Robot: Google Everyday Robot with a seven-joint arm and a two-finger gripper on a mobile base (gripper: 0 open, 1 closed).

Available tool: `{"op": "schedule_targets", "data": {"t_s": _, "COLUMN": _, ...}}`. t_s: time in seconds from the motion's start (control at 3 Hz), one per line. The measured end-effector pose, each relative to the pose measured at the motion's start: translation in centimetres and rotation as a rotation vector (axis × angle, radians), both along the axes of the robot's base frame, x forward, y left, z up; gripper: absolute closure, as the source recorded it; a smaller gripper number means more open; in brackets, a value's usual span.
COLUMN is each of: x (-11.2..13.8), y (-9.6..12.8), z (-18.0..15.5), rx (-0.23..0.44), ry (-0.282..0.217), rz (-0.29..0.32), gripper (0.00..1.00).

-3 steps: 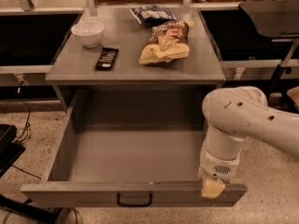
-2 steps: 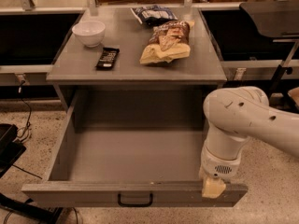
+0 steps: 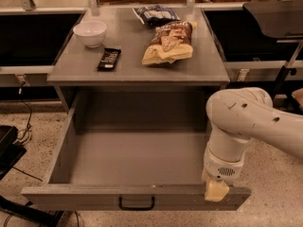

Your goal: Open top drawer

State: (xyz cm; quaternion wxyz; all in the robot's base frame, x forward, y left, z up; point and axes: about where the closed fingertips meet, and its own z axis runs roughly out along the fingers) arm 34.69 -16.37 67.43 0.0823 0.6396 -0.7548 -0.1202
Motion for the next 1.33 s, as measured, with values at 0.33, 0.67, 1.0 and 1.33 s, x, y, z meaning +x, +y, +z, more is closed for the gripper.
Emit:
{"op": "schedule_targets", "data": {"t_s": 0.33, "x": 0.3, "y": -0.2, "z": 0.5, "rx": -0.01, "ry": -0.007, "rz": -0.008, "gripper": 0.11}}
{"op": "schedule_targets", "data": {"t_s": 0.67, "x": 2.1, "y": -2.7, "z": 5.1, "rx": -0.043, "ry": -0.081, "rz": -0.061, "gripper": 0.0}}
{"op": "schedule_targets", "data": {"t_s": 1.0, "x": 4.6, "y": -6.5, "z": 11.8, "rx": -0.045, "ry": -0.206, "rz": -0.12, "gripper": 0.0}}
{"op": "schedule_targets", "data": {"t_s": 1.33, "x": 6.0, "y": -8.9, "z": 15.5, "rx": -0.036, "ry": -0.275, "rz": -0.139, "gripper": 0.0}}
